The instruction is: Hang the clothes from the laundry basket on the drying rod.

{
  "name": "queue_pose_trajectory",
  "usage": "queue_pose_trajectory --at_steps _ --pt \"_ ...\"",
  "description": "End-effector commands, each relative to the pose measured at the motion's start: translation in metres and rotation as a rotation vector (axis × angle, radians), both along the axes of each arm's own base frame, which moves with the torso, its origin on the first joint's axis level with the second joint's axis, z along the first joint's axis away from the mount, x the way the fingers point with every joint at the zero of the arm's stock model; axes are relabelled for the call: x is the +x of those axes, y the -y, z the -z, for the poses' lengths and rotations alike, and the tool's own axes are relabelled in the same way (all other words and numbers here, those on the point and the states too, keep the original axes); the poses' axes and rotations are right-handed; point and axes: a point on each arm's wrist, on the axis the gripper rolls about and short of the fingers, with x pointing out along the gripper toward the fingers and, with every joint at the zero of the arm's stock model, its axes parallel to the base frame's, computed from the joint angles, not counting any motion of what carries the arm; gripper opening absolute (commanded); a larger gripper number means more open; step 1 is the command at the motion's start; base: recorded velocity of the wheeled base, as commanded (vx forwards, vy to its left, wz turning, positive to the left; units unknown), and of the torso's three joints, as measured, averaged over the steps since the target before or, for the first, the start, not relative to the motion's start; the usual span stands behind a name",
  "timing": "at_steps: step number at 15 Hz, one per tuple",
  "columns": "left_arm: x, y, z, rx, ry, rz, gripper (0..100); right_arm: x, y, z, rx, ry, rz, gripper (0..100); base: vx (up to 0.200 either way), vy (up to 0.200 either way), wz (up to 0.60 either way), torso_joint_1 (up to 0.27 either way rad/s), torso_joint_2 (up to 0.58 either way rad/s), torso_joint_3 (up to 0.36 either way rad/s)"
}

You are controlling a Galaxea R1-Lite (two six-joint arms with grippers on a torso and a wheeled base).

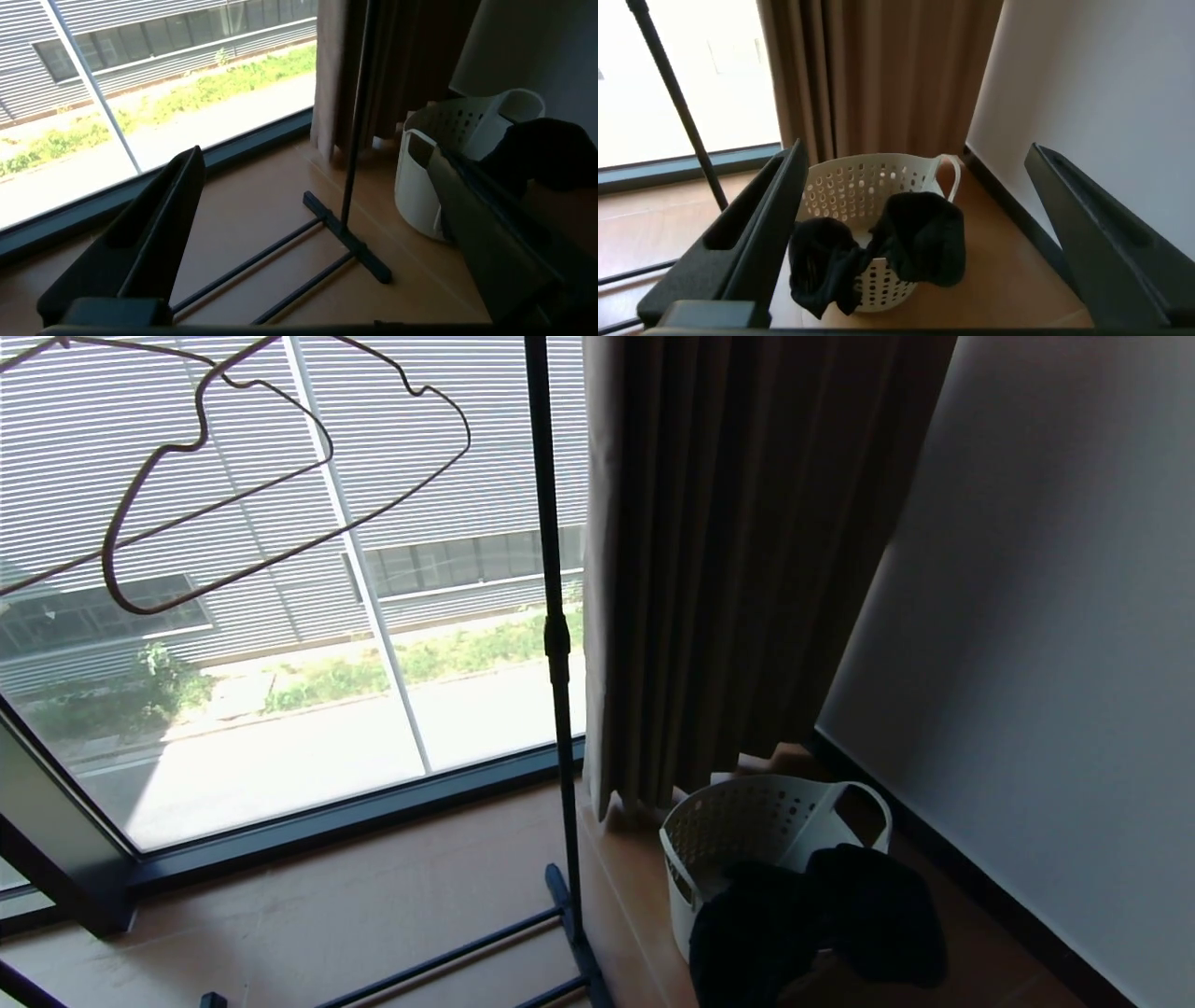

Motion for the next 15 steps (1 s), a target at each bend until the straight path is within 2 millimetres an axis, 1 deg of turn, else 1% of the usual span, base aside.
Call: queue_pose_trajectory --at_steps 1,10,15 --pt "0.0001 0.0000 -0.0001 0.001 0.000 0.000 100 0.0000 0.0001 0.0000 0.000 -0.001 0.000 100 0.000 0.000 0.00 0.000 0.00 0.000" --pt "0.0001 0.0000 -0.0001 -0.001 0.000 -0.002 100 0.0000 0.0001 0.0000 0.000 -0.001 0.000 100 0.000 -0.200 0.00 0.003 0.00 0.002" --pt "0.0000 0.0000 -0.0001 0.001 0.002 0.000 100 0.0000 0.0001 0.0000 0.003 -0.001 0.000 100 0.000 0.000 0.00 0.000 0.00 0.000"
